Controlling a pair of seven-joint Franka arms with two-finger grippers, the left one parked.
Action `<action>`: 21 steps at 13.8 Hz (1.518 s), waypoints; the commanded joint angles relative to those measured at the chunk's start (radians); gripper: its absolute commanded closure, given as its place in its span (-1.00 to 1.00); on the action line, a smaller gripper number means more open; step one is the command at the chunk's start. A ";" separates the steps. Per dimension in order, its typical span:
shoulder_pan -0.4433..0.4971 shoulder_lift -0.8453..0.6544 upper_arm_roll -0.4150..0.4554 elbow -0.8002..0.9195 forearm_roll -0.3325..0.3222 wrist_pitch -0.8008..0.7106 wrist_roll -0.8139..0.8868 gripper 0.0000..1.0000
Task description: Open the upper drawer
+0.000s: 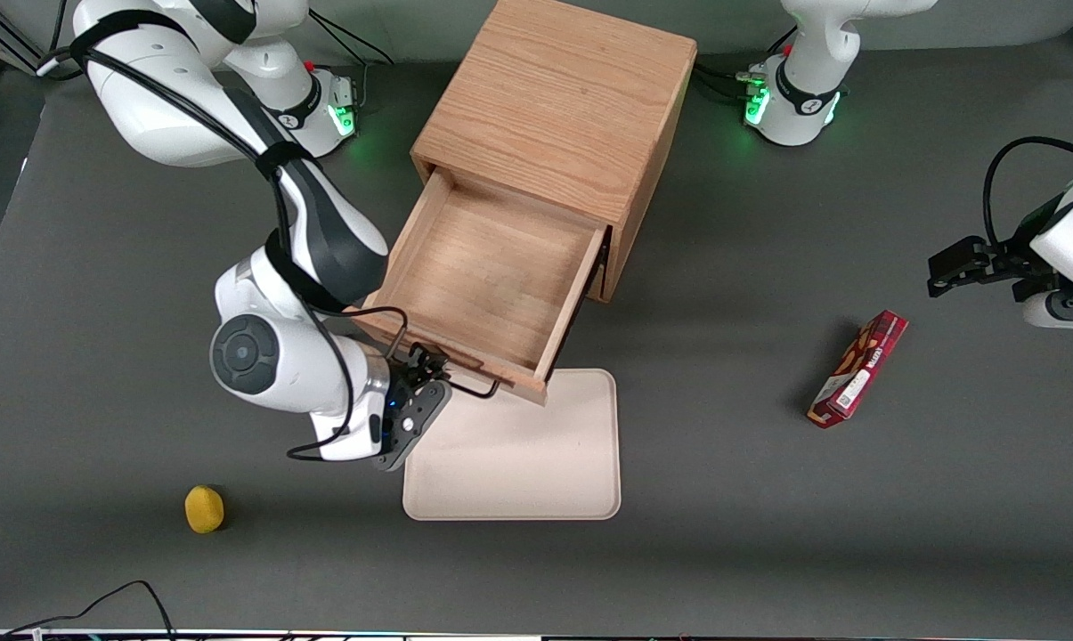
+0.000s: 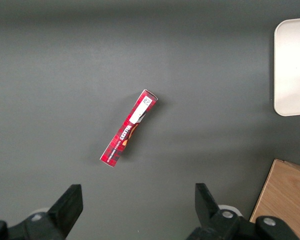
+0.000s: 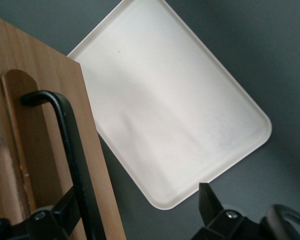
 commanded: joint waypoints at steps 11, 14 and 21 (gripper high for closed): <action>-0.021 -0.341 -0.044 0.158 0.014 -0.445 0.360 -1.00; -0.026 -0.433 -0.070 0.096 -0.002 -0.517 0.599 -1.00; -0.032 -0.805 -0.432 -0.390 0.079 -0.560 0.549 -1.00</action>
